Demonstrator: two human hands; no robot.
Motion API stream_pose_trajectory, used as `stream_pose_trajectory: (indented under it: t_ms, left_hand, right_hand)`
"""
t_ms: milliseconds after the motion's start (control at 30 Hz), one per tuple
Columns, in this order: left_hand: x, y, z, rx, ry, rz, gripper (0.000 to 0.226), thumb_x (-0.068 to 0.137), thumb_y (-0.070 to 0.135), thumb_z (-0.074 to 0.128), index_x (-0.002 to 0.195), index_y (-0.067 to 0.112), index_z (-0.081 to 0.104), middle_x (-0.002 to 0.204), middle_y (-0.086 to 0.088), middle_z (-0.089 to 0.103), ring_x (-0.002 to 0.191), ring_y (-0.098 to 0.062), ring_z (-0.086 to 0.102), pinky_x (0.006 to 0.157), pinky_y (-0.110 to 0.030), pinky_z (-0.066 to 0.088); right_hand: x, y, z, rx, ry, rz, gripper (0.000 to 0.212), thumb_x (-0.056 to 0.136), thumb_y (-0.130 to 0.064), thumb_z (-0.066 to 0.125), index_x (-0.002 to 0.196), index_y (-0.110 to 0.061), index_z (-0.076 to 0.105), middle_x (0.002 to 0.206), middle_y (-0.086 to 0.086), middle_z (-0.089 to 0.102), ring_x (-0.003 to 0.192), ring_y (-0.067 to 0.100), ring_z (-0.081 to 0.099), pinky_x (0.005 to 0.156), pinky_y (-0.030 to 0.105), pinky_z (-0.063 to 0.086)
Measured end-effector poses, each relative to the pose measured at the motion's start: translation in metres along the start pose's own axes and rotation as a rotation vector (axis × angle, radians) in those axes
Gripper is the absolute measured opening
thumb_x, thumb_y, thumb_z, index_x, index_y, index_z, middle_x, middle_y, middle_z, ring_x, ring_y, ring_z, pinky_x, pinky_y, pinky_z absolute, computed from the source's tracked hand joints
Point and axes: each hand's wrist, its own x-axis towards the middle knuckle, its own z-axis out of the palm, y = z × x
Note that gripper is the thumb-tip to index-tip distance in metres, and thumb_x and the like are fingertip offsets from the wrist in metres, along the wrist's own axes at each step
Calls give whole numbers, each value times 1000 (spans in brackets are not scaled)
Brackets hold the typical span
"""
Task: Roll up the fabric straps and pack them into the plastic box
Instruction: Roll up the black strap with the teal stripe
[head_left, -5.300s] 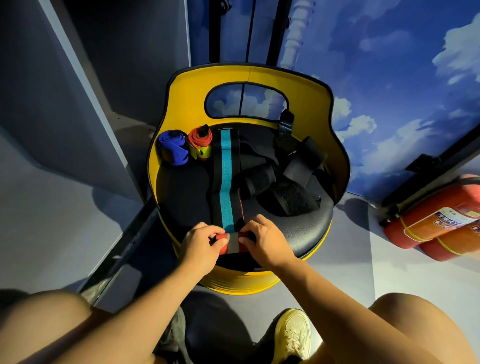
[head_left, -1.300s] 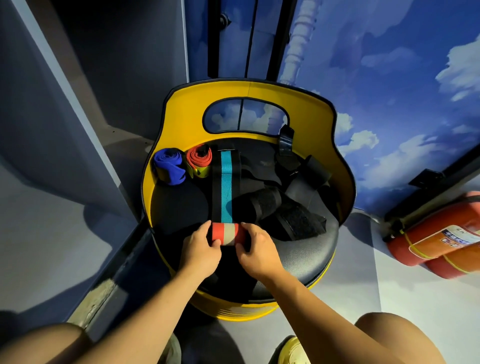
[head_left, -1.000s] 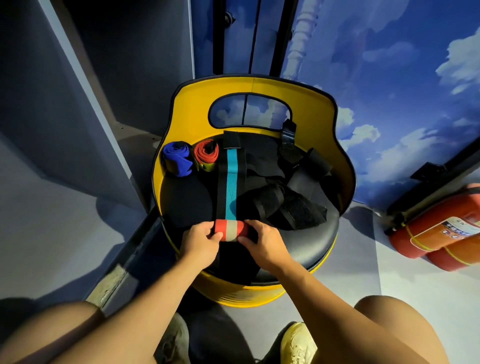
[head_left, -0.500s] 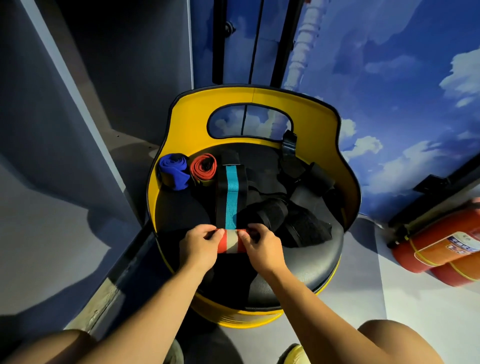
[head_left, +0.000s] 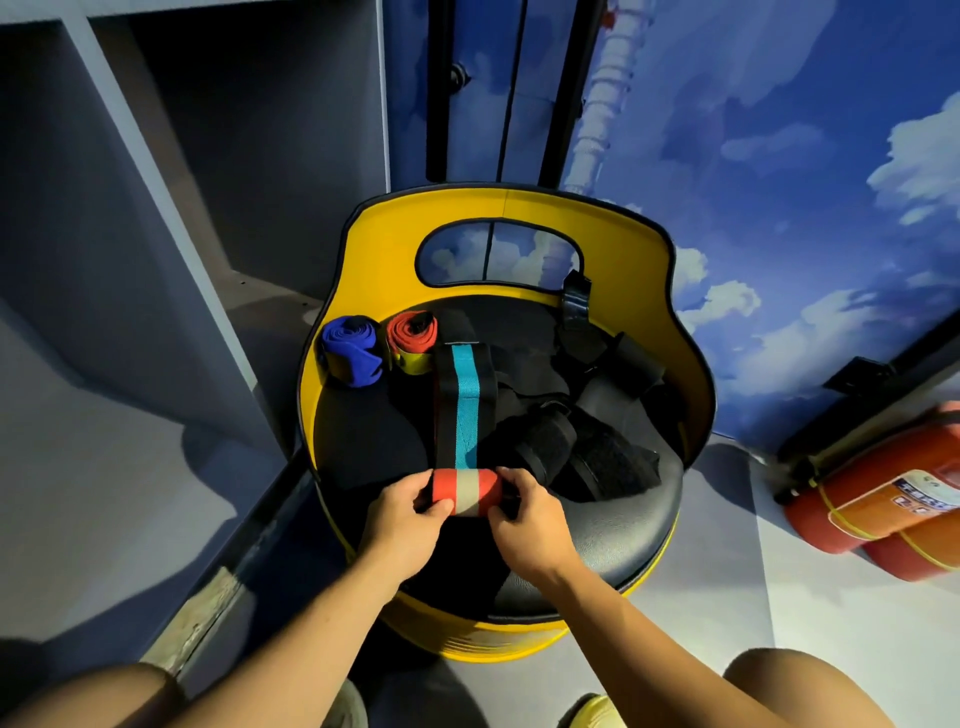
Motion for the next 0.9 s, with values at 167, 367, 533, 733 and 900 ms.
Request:
stream_pose_trajectory:
  t_ms: [167, 367, 533, 733, 900]
  left_hand:
    - [-16, -7, -3, 37, -55, 2, 40, 93, 21, 70, 132, 24, 63, 123, 4, 65, 119, -17, 59, 97, -32, 48]
    - [-12, -7, -9, 51, -97, -14, 35, 94, 24, 66, 129, 24, 64, 118, 7, 66, 107, -15, 64, 100, -35, 52]
    - [0, 5, -7, 75, 27, -27, 38, 98, 31, 62, 133, 18, 62, 126, -2, 65, 100, -13, 62, 81, -26, 54]
    - [13, 11, -3, -75, 104, -20, 28, 94, 33, 68, 121, 35, 63, 129, 1, 62, 110, -20, 62, 84, -33, 59]
    - [16, 12, 0, -121, 164, -16, 36, 91, 38, 71, 123, 20, 71, 120, -1, 71, 102, -19, 68, 86, -42, 61]
  right_hand:
    - [-15, 6, -10, -44, -71, -30, 51, 91, -14, 62, 142, -15, 53, 132, 4, 66, 122, 18, 61, 102, 20, 45]
    - [-11, 5, -14, -109, -98, -52, 43, 95, -20, 59, 138, -14, 56, 127, 5, 67, 118, 21, 61, 94, 20, 43]
    - [6, 4, -6, -118, -39, -46, 31, 99, -29, 55, 122, -12, 67, 114, 9, 71, 106, 26, 65, 84, 28, 46]
    - [18, 1, 3, -128, 151, 23, 29, 98, -45, 55, 118, -26, 63, 106, 4, 73, 101, 27, 66, 79, 34, 47]
    - [26, 2, 3, -111, 179, 41, 32, 97, -52, 54, 105, -25, 69, 94, 3, 74, 93, 27, 66, 73, 35, 47]
